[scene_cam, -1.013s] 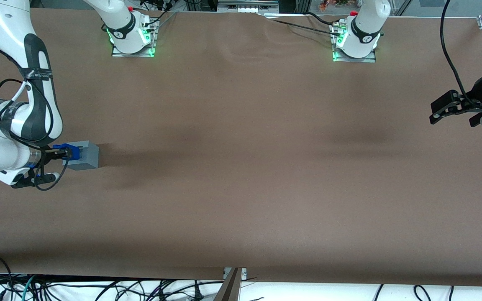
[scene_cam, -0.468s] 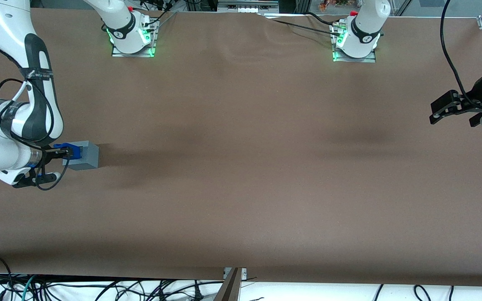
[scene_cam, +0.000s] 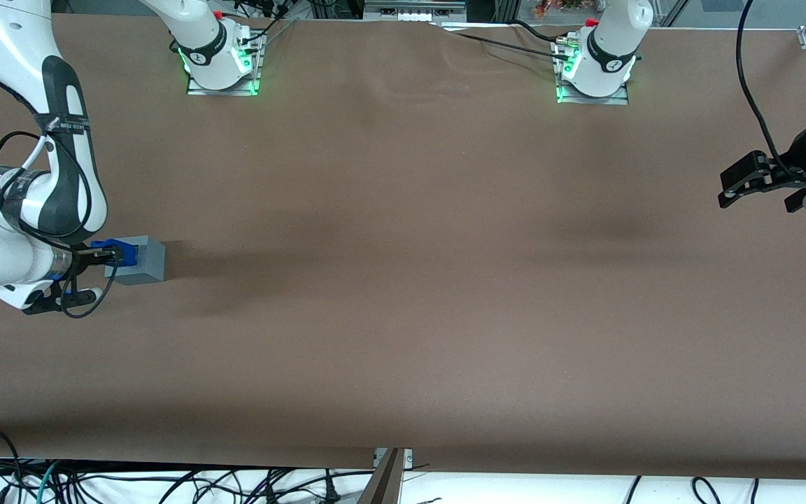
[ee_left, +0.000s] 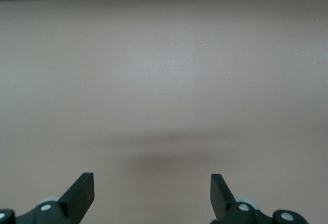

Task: Insert blue part into gray base with right arm
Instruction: 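Lower the blue part into the gray base's hole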

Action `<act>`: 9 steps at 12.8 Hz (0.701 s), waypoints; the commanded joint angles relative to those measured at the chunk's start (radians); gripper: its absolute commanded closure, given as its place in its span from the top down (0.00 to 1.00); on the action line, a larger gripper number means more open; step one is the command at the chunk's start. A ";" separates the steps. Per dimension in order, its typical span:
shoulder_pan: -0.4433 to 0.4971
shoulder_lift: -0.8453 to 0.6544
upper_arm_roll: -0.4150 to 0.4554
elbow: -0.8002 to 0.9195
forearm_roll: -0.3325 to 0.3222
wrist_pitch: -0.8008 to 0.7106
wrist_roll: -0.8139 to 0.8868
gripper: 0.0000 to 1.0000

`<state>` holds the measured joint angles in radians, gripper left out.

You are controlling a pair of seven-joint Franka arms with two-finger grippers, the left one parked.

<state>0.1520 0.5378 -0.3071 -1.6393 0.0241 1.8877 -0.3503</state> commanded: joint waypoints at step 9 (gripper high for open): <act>0.003 -0.004 0.005 0.002 0.034 0.034 0.002 1.00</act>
<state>0.1553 0.5451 -0.3037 -1.6513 0.0434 1.9214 -0.3495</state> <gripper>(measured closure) 0.216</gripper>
